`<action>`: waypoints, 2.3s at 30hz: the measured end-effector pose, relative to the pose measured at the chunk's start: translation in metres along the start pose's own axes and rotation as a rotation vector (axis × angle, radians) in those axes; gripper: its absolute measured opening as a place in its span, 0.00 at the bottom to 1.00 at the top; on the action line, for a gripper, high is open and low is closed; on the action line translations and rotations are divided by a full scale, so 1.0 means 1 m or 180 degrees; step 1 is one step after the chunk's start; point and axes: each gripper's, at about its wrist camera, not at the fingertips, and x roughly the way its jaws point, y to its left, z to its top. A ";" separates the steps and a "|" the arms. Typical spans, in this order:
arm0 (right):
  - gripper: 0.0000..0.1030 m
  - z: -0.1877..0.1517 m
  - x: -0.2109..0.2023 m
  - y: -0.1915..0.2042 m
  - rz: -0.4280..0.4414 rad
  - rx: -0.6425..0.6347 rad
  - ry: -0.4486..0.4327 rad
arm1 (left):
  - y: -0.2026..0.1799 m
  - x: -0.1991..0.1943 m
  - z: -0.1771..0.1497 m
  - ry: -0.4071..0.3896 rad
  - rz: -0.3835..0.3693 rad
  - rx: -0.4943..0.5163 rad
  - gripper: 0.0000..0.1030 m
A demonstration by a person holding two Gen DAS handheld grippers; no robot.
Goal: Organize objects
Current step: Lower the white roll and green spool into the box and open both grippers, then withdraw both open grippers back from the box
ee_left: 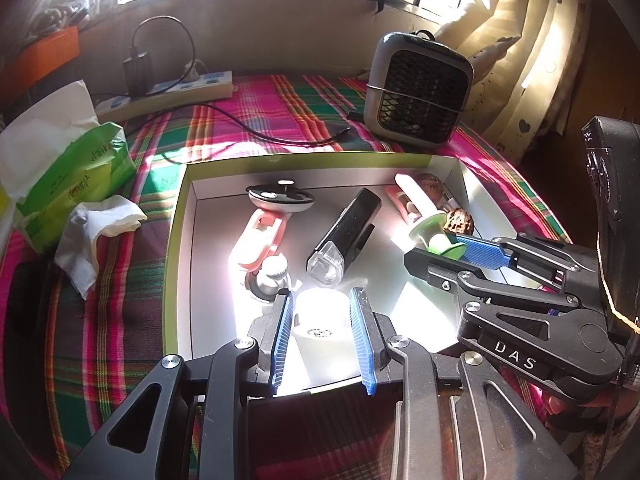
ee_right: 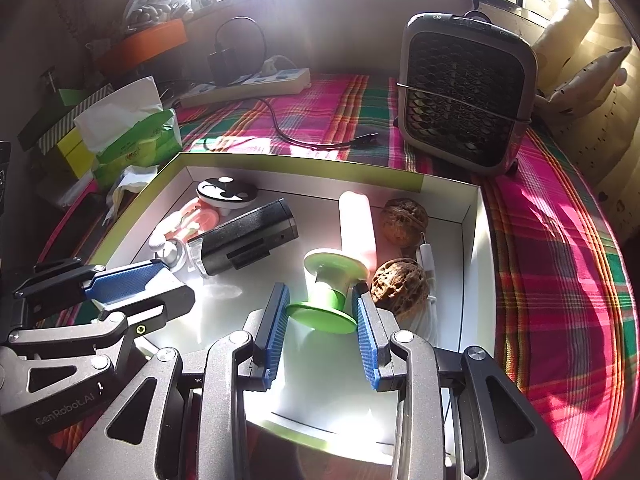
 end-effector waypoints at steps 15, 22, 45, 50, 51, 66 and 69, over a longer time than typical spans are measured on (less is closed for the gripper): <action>0.40 -0.003 -0.006 0.000 0.0016 0.0051 -0.0048 | -0.001 -0.004 -0.002 -0.0014 0.0050 -0.0005 0.35; 0.40 -0.005 -0.016 -0.001 -0.0014 0.0092 -0.0119 | -0.001 -0.012 -0.005 -0.0054 0.0104 -0.0031 0.36; 0.41 -0.036 -0.068 0.011 -0.0178 0.0109 -0.0349 | -0.019 -0.062 -0.033 -0.0306 0.0422 0.0010 0.36; 0.46 -0.047 -0.076 0.012 -0.0165 0.0149 -0.0356 | -0.021 -0.069 -0.044 -0.0329 0.0472 -0.0008 0.36; 0.47 -0.049 -0.076 0.013 -0.0163 0.0156 -0.0341 | -0.023 -0.069 -0.047 -0.0332 0.0508 0.0013 0.36; 0.49 -0.084 -0.070 0.015 -0.0268 0.0243 -0.0068 | -0.027 -0.061 -0.084 -0.0087 0.0594 -0.0069 0.36; 0.51 -0.089 -0.068 0.015 -0.0300 0.0241 -0.0010 | -0.027 -0.060 -0.091 -0.0054 0.0628 -0.0098 0.36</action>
